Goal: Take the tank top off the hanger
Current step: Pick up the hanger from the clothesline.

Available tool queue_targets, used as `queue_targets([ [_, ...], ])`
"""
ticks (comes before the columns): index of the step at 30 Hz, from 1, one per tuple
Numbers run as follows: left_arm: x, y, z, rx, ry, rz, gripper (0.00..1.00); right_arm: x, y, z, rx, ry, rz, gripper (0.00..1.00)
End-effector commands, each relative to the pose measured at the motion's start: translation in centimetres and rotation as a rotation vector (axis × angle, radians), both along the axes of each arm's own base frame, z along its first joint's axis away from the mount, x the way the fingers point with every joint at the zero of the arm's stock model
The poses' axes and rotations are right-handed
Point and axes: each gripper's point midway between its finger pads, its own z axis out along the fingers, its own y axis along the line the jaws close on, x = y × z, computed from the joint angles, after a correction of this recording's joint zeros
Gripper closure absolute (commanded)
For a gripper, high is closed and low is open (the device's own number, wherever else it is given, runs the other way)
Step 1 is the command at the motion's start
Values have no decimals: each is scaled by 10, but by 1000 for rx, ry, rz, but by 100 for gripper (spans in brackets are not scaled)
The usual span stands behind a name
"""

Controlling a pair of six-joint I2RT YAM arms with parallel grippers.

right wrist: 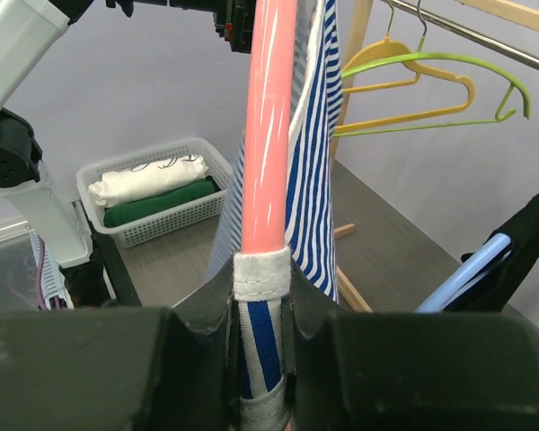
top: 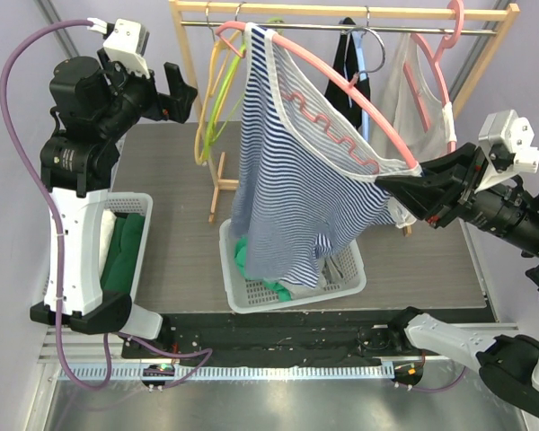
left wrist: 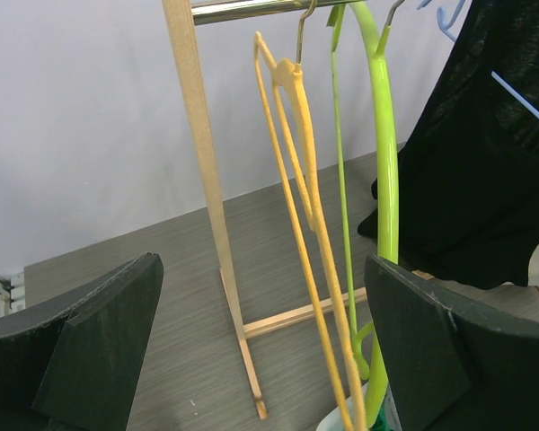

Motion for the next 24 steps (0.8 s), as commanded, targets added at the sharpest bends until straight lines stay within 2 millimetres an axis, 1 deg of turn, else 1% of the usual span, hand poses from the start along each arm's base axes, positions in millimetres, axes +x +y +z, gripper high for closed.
queue_targets([
  [1, -17, 0, 19, -12, -48, -25, 0, -10, -5, 33, 43, -141, 13, 99],
  [3, -18, -1, 19, -10, -50, -30, 0, -11, -1, 27, 19, -133, 35, 99],
  [4, -19, -1, 21, -8, -55, -33, 0, -13, 2, 19, -3, -108, 59, 99],
  [5, -20, 1, 22, 4, -64, -27, 0, -20, 8, 12, -23, -95, 116, 99],
  [6, -20, 4, 25, 8, -73, -17, 0, -17, 14, 0, -49, -59, 143, 99],
  [8, -24, 9, 31, 19, -96, 7, 0, -14, 21, -20, -77, -2, 171, 99],
  [9, -26, 9, 33, 18, -100, 5, 0, -10, 25, -44, -106, 50, 182, 99],
  [11, -35, 8, 35, 62, -119, -23, 0, -6, 29, -62, -121, 75, 193, 99],
  [12, -42, 1, 35, 73, -125, -76, 0, -1, 33, -83, -147, 123, 198, 99],
  [14, -52, -6, 31, 91, -116, -133, 1, -2, 31, -96, -160, 153, 192, 99],
  [15, -64, -12, 32, 118, -138, -194, 0, 0, 32, -108, -178, 181, 191, 99],
  [16, -71, -16, 28, 130, -132, -232, 1, -3, 31, -114, -187, 193, 193, 99],
  [17, -77, -19, 27, 143, -143, -264, 0, -3, 30, -118, -195, 197, 192, 99],
  [18, -93, -27, 31, 161, -178, -339, 0, -3, 31, -123, -205, 206, 201, 99],
  [19, -97, -31, 24, 169, -170, -378, 0, -5, 30, -127, -217, 216, 206, 99],
  [21, -111, -41, 19, 183, -171, -471, 0, -4, 31, -130, -234, 208, 215, 99],
  [22, -124, -50, 11, 205, -164, -568, 0, -6, 32, -132, -242, 209, 229, 99],
  [24, -139, -59, 3, 218, -154, -669, 0, -4, 33, -132, -259, 202, 235, 99],
])
